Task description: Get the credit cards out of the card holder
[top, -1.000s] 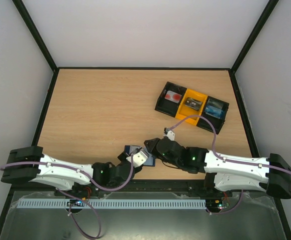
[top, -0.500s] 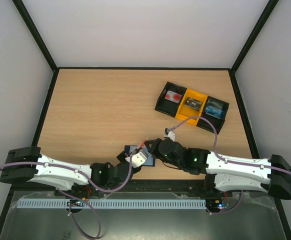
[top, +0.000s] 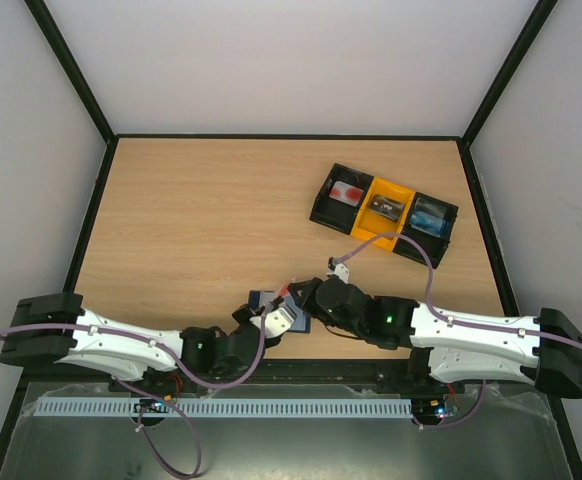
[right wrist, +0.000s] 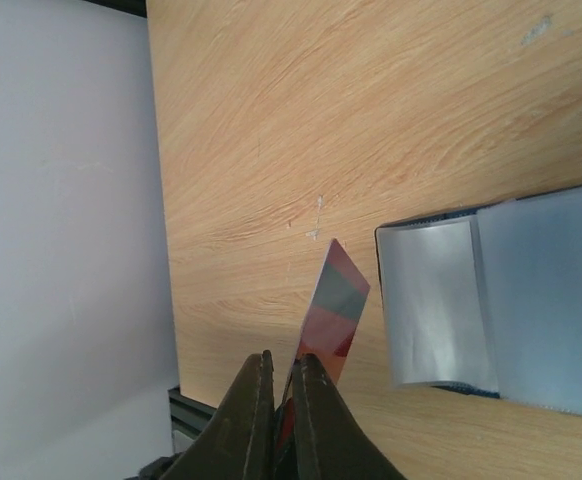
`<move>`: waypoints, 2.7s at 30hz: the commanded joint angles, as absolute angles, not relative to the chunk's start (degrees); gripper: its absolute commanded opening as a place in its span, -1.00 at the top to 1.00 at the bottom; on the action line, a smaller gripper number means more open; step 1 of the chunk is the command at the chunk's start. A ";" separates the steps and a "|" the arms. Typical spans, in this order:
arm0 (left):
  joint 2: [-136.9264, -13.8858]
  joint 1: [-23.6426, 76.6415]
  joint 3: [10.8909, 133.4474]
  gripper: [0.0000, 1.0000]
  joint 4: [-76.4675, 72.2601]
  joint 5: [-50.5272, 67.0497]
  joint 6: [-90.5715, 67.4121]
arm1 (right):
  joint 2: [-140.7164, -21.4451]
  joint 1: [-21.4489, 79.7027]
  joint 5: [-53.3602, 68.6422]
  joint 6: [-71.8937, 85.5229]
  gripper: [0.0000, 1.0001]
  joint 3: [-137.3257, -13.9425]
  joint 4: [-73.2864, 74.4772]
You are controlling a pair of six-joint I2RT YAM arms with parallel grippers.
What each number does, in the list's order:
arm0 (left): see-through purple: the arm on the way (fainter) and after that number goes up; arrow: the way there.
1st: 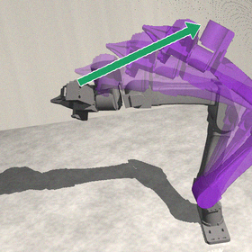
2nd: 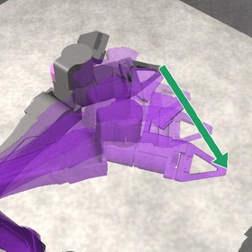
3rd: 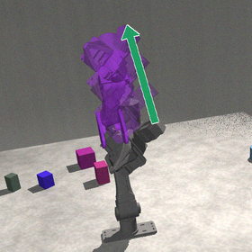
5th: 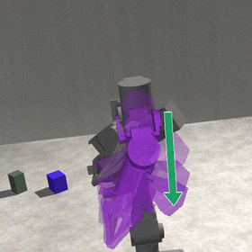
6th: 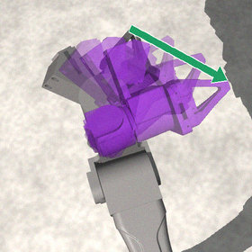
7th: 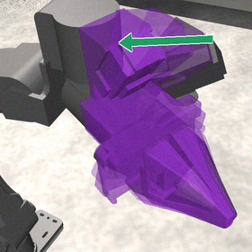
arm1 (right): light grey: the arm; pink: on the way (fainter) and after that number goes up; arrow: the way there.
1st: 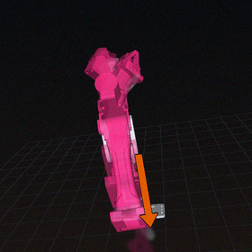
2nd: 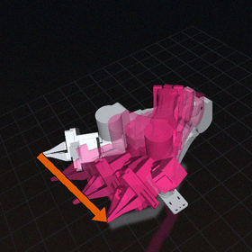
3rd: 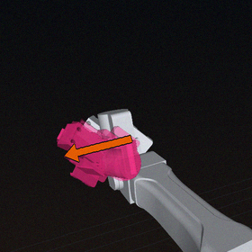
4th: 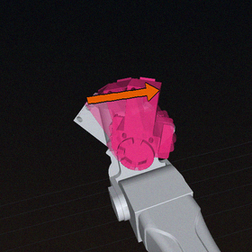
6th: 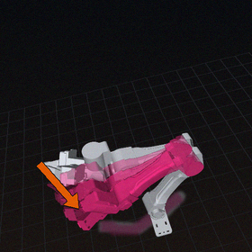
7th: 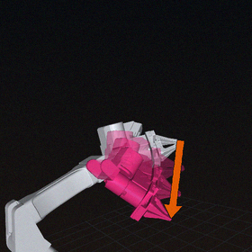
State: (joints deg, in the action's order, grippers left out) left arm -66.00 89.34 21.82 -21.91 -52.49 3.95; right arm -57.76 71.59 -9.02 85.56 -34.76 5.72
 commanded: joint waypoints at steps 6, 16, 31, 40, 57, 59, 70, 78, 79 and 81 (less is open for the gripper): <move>-66.81 90.25 21.98 0.87 -23.45 -56.65 4.19 | -56.81 71.28 -10.87 85.17 0.95 -32.76 7.74; -62.75 88.26 22.74 -0.28 -18.12 -52.31 -6.32 | -51.80 71.28 -14.00 79.38 0.95 -26.77 -1.21; -37.24 60.62 15.82 -1.00 -11.05 -15.39 -34.58 | -44.38 70.90 -25.24 60.55 0.95 -18.98 -13.29; -41.14 36.25 9.83 -0.86 -24.11 21.45 -51.57 | -43.13 61.05 -25.13 53.00 0.95 -21.21 -11.04; -43.61 31.45 12.13 -0.75 -20.60 29.51 -49.33 | -62.72 23.51 -0.62 48.42 0.95 -27.66 -30.28; -43.48 31.46 12.00 -0.74 -20.58 29.57 -49.37 | -68.04 21.90 0.32 48.88 0.95 -29.96 -33.00; -43.44 31.31 10.46 -0.84 -19.95 29.75 -50.75 | -86.73 20.84 -7.53 53.45 0.95 -39.38 -38.72; -41.36 31.25 12.48 -0.93 -13.85 29.66 -48.50 | -94.22 20.83 -10.13 58.36 0.95 -42.17 -40.53; -41.07 31.26 12.82 -0.94 -13.11 29.44 -48.11 | -95.28 20.85 -10.31 58.29 0.95 -42.82 -40.52; -40.55 31.27 13.17 -0.95 -11.85 28.81 -47.46 | -97.13 20.83 -10.58 58.02 0.95 -44.25 -40.64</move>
State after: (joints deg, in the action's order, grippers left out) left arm -41.87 31.59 10.79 -15.57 28.91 -49.60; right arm -94.26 21.02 -7.68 56.84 -40.75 -37.63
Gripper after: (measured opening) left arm 0.970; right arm 0.024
